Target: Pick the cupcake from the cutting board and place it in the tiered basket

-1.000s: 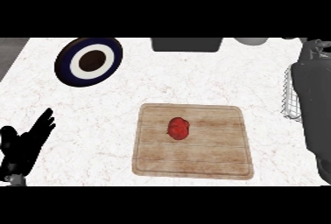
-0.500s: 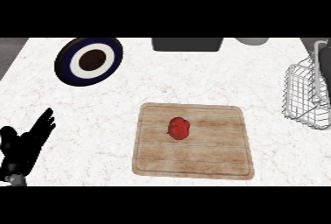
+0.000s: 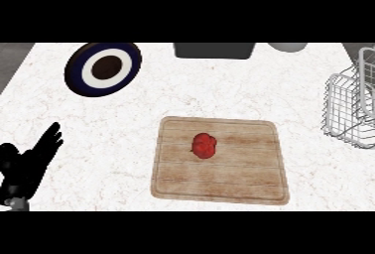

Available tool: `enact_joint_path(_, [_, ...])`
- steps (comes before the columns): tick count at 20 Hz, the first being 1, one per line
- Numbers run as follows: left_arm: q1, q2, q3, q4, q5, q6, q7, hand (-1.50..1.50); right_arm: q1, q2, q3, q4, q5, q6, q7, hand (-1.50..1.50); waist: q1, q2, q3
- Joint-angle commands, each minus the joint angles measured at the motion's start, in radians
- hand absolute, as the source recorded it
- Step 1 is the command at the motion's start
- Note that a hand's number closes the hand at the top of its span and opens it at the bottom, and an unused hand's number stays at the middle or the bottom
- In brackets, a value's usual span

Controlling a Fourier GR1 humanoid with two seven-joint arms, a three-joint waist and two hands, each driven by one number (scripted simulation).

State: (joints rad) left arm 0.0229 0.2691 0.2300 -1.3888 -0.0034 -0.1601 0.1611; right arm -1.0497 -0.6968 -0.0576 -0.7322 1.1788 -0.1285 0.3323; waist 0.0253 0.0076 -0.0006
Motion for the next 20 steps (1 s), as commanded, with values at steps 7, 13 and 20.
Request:
enact_joint_path(7, [-0.020, -0.016, 0.007, 0.086, -0.026, 0.016, -0.068, 0.00, -0.091, -0.066, 0.033, 0.161, 0.071, 0.081, -0.171, 1.50, -0.014, -0.003, 0.000])
enact_joint_path(13, [0.010, -0.018, 0.001, 0.013, -0.018, 0.014, -0.013, 0.00, -0.117, -0.060, -0.033, 0.318, 0.045, 0.173, -0.096, 1.50, -0.004, -0.002, 0.001])
enact_joint_path(20, [-0.004, 0.001, 0.009, -0.026, -0.004, -0.002, 0.035, 0.00, -0.123, -0.049, -0.073, 0.425, 0.041, 0.263, 0.089, -1.50, 0.000, -0.001, 0.001])
